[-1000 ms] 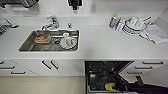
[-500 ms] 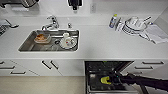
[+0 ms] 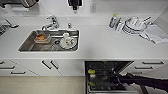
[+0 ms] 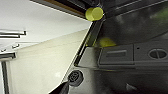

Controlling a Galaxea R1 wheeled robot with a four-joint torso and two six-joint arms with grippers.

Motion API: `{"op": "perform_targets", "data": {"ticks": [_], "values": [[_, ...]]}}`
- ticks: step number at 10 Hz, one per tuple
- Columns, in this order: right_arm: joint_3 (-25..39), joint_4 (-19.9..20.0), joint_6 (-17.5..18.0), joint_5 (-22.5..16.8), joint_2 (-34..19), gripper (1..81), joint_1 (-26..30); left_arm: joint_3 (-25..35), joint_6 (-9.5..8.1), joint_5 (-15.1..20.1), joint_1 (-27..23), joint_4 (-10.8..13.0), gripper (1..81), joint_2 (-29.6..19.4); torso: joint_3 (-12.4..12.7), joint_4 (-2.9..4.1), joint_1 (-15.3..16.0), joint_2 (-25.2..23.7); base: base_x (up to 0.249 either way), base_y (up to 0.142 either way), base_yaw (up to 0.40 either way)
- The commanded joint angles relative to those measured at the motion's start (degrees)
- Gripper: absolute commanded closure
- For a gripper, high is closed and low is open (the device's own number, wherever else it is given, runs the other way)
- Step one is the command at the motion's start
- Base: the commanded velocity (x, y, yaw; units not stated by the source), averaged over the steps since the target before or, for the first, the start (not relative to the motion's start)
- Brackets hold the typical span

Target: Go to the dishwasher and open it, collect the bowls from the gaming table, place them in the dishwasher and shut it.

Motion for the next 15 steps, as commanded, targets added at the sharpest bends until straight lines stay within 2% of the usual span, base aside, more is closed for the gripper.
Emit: {"op": "perform_targets", "data": {"ticks": [1,2,3,4,5,6,7,9,11,12,13,14,15], "values": [[5.22,2.24,0.17,-4.57,-5.34,1.0,4.89,-4.95,25.33,5.48,3.86,-22.97,1.0,3.55,0.0,0.0,0.0,0.0,0.0,0.0,0.0],[7.07,2.17,0.08,-5.98,-7.98,1.0,3.67,-4.78,44.94,7.61,3.78,-42.04,1.0,4.17,0.0,0.0,0.0,0.0,0.0,0.0,0.0],[9.07,2.16,-0.09,-7.37,-11.12,1.0,1.58,-2.88,38.89,4.96,1.97,-35.7,1.0,3.1,0.0,0.0,0.0,0.0,0.0,0.0,0.0],[9.8,1.73,-0.26,-8.09,-13.23,1.0,-1.22,-4.0,82.25,7.89,2.73,-80.75,1.0,4.18,0.0,0.0,0.0,0.0,0.0,0.0,0.0],[9.55,1.55,-0.53,-8.19,-16.13,1.0,-4.98,-2.68,51.87,6.8,1.47,-46.42,1.0,2.79,0.0,0.0,0.0,0.0,0.0,0.0,0.0],[9.8,1.55,-0.62,-8.19,-17.97,1.0,-7.62,-3.03,104.46,7.45,2.38,-100.9,1.0,3.91,0.0,0.0,0.0,0.0,0.0,0.0,0.0],[9.98,1.37,-0.62,-8.1,-20.38,1.0,-11.76,-2.93,109.15,7.45,1.85,-104.78,1.0,3.74,0.0,0.0,0.0,0.0,0.0,0.0,0.0],[8.67,1.1,-1.75,-7.23,-23.99,1.0,-18.02,-2.93,113.55,8.06,0.62,-108.12,1.0,3.91,0.0,0.0,0.0,0.0,0.0,0.0,0.0],[9.36,0.93,-2.72,-5.65,-27.58,1.0,-23.56,-2.93,123.77,7.81,0.35,-115.87,1.0,3.74,0.0,0.0,0.0,0.0,0.0,0.0,0.0],[9.46,0.84,-2.64,-5.64,-27.78,1.0,-26.32,-2.93,126.5,7.62,-0.18,-120.0,1.0,3.74,0.0,0.0,0.0,0.0,0.0,0.0,0.0],[9.46,0.58,-2.64,-5.64,-27.25,1.0,-29.81,-2.93,126.59,7.62,-0.61,-121.5,1.0,3.74,0.0,0.0,0.0,0.0,0.0,0.0,0.0],[8.4,-1.35,-2.55,-4.85,-26.2,1.0,-34.12,-3.02,126.06,7.62,-1.23,-121.76,1.0,3.65,0.0,0.0,0.0,0.0,0.0,0.0,0.0],[5.68,-2.5,-2.46,-1.51,-24.62,1.0,-37.81,-2.93,125.71,7.53,-1.67,-122.11,1.0,3.39,0.0,0.02,0.0,0.0,0.0,0.0,0.0]]}}
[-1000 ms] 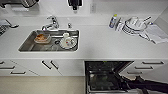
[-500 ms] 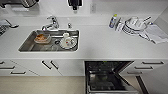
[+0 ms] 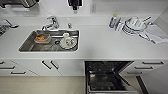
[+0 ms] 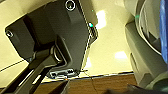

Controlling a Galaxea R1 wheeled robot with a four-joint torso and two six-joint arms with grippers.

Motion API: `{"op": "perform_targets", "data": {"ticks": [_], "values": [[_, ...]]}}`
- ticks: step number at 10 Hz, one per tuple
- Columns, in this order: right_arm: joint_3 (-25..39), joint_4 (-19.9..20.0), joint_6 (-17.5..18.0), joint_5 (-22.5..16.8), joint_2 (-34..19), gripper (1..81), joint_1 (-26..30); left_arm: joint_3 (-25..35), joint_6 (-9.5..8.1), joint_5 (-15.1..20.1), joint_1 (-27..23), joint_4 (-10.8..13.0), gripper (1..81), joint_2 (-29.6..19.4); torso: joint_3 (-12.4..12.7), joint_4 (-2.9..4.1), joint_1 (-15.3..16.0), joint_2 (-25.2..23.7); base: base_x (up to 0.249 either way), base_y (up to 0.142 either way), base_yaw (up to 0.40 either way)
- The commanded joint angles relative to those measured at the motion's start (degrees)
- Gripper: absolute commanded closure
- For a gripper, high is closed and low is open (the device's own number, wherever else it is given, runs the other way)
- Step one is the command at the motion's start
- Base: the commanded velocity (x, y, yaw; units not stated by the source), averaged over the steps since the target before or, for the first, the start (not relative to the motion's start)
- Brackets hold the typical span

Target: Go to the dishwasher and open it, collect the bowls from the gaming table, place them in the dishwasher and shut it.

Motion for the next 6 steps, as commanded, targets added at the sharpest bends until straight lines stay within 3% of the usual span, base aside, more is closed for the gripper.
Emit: {"op": "perform_targets", "data": {"ticks": [1,3,6], "values": [[-4.15,-2.61,-0.33,2.6,0.88,1.0,-9.59,-0.64,0.27,4.73,0.52,-1.89,1.0,-0.46,0.0,0.0,0.0,0.0,0.0,0.0,0.0],[-10.92,-3.58,-0.51,7.88,6.06,1.0,-14.96,-0.64,0.27,4.56,0.42,-1.8,1.0,-0.55,0.0,0.0,0.0,0.0,0.0,0.0,0.0],[-19.89,-4.54,-0.51,10.78,13.1,1.0,-18.22,-0.56,0.44,3.85,0.33,-1.27,1.0,-0.9,0.02,0.0,-0.02,-0.02,0.0,0.0,0.0]]}}
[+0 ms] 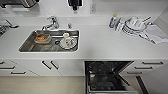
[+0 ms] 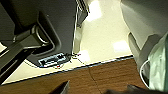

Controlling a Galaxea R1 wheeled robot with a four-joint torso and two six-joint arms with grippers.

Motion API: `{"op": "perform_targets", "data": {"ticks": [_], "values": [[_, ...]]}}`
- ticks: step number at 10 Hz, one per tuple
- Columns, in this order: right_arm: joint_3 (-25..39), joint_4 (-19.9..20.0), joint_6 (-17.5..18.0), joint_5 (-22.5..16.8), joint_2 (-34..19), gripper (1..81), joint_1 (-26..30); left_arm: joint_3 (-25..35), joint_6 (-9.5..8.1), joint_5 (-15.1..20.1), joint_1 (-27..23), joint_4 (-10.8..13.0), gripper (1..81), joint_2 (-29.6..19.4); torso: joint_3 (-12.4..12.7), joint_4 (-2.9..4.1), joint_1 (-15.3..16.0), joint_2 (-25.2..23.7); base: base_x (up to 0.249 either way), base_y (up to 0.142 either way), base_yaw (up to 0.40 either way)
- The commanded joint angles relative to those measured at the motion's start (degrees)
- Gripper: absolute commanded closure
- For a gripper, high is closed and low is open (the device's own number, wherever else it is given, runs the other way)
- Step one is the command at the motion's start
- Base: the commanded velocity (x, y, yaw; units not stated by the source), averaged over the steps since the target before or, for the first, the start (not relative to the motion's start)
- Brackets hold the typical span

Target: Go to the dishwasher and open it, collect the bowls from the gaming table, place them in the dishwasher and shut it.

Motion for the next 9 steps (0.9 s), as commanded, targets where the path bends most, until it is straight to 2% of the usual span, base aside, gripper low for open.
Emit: {"op": "perform_targets", "data": {"ticks": [1,4,9], "values": [[-8.4,-1.64,-0.11,1.4,5.1,1.0,-4.3,-0.51,0.42,2.83,1.65,-0.12,1.0,-0.73,0.0,0.0,3.69,-5.73,0.0,0.0,0.0],[-13.34,-1.55,-0.12,3.17,9.43,1.0,-6.06,-0.51,0.16,2.73,1.04,-0.83,1.0,-0.82,0.0,0.0,5.64,-9.03,0.0,0.0,0.0],[-13.69,-0.85,0.67,8.35,10.74,1.0,-5.71,-0.51,0.07,3.17,-0.64,-0.92,1.0,-1.08,0.07,0.0,12.13,-19.52,0.0,0.0,0.0]]}}
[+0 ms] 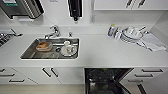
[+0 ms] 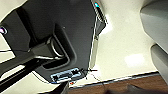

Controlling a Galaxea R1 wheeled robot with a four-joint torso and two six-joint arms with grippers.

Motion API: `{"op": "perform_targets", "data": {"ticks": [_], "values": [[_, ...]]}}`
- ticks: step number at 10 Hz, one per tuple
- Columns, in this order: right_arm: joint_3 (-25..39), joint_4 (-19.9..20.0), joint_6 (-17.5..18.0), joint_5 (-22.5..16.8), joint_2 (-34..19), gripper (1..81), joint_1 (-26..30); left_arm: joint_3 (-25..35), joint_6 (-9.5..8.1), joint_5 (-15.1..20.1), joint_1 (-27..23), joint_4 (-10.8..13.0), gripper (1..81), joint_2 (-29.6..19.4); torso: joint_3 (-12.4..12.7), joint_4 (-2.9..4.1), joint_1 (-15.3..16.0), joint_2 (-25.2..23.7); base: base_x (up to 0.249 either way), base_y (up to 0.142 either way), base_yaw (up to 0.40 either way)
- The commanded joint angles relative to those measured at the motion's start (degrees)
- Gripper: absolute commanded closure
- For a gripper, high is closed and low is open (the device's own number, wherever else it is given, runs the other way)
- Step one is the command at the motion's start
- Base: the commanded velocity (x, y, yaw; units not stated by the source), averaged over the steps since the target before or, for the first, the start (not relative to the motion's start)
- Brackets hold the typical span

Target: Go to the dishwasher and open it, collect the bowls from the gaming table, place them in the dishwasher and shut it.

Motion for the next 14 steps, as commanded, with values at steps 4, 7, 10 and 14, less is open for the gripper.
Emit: {"op": "perform_targets", "data": {"ticks": [4,7,10,14], "values": [[-0.47,0.4,0.28,-3.28,-0.03,1.0,3.84,-0.53,0.09,4.77,0.63,-0.71,1.0,-0.21,0.02,0.0,7.23,-11.41,0.0,0.0,0.0],[-1.79,1.81,1.25,-3.45,-0.12,1.0,3.14,-0.53,0.0,4.77,0.63,-0.8,1.0,-0.38,0.02,0.0,11.21,-17.73,0.0,0.0,0.0],[-1.53,12.0,1.43,-3.89,-0.65,1.0,4.63,-0.53,0.0,4.77,0.63,-0.8,1.0,-0.38,0.07,0.0,15.17,-24.05,0.0,0.0,0.0],[1.55,27.21,1.51,-4.07,-3.99,1.0,7.88,-0.53,0.09,4.95,0.63,-0.71,1.0,-0.65,0.09,0.0,20.33,-32.29,0.0,0.0,0.0]]}}
